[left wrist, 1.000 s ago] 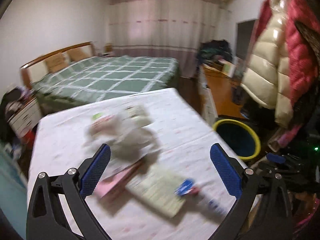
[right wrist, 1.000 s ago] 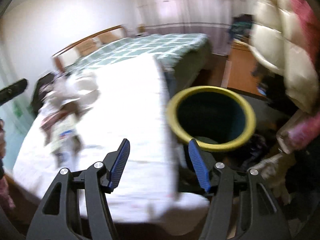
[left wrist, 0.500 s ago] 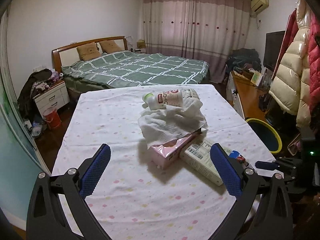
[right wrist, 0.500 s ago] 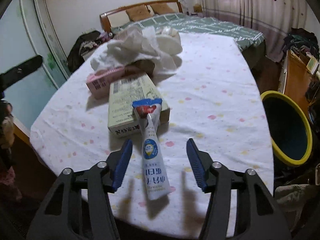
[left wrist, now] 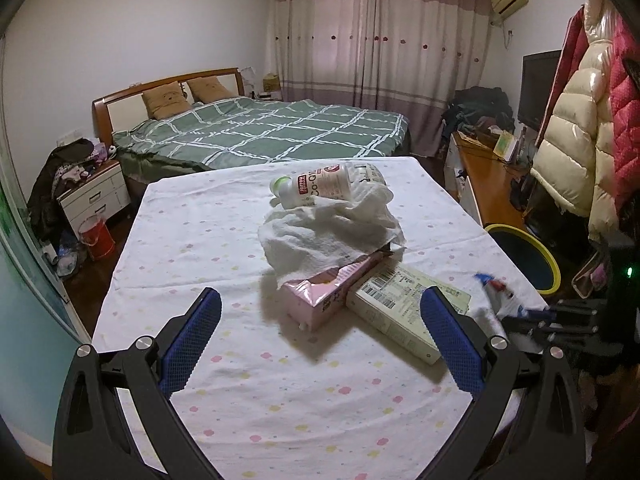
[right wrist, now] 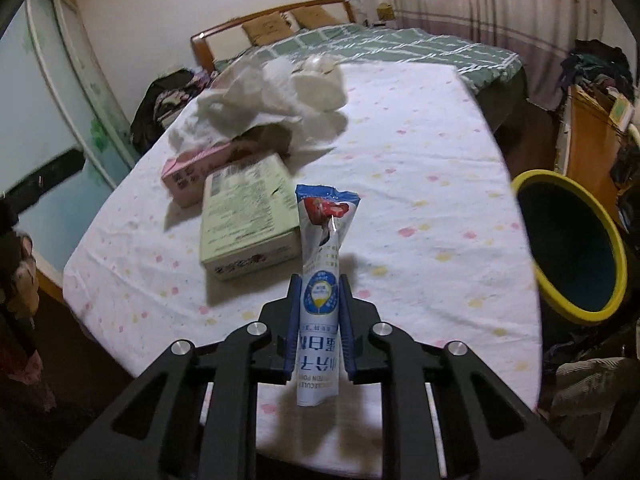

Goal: Collect trash
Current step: 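Carry the toothpaste tube to the yellow bin and open the right gripper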

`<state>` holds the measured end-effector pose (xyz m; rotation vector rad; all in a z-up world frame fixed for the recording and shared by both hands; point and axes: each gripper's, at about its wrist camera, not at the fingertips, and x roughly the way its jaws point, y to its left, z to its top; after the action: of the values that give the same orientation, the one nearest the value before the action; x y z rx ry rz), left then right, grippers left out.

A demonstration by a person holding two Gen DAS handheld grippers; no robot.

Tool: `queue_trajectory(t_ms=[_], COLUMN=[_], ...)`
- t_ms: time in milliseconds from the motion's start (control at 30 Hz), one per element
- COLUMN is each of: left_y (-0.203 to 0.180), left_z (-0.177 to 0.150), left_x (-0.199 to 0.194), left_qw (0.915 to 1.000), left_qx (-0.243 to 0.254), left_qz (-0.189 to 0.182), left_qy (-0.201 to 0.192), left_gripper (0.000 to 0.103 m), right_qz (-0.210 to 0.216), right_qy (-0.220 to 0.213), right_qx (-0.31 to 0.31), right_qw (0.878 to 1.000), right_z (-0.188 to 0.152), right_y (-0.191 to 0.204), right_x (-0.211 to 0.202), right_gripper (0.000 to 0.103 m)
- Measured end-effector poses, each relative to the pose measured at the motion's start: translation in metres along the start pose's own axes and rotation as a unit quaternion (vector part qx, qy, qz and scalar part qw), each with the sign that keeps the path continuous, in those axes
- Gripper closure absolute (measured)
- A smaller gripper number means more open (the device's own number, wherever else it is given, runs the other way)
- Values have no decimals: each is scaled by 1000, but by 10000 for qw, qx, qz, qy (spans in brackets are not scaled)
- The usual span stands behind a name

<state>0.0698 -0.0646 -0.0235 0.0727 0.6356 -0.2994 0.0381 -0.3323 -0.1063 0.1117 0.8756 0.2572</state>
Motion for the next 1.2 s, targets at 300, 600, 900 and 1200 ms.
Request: queue_trajectory(t_ms=[300,600,900,1200], left_y=[-10,-21,-36,-53], left_z=[-2,-3,-3,-8], left_x=[5,11,19,30], left_qw=[9999,9996,9987,9969], left_qx=[87,184,294,410], left_qz=[-91,-196,-336,-532], left_qy=[49,121,225,398], left_gripper=[5,5,5,5], right_qz=[-678,-1532,-1978,-2164], right_qy=[-302,-214,74,50], right_qx=[674,1493,2005,2220], right_qw=[9950,9766,9595,9507], right_z=[12,20,22,26], right_y=[-71,-170,-240,-267], right_x=[-18,-4,27,31], right_gripper=[86,86,85,66])
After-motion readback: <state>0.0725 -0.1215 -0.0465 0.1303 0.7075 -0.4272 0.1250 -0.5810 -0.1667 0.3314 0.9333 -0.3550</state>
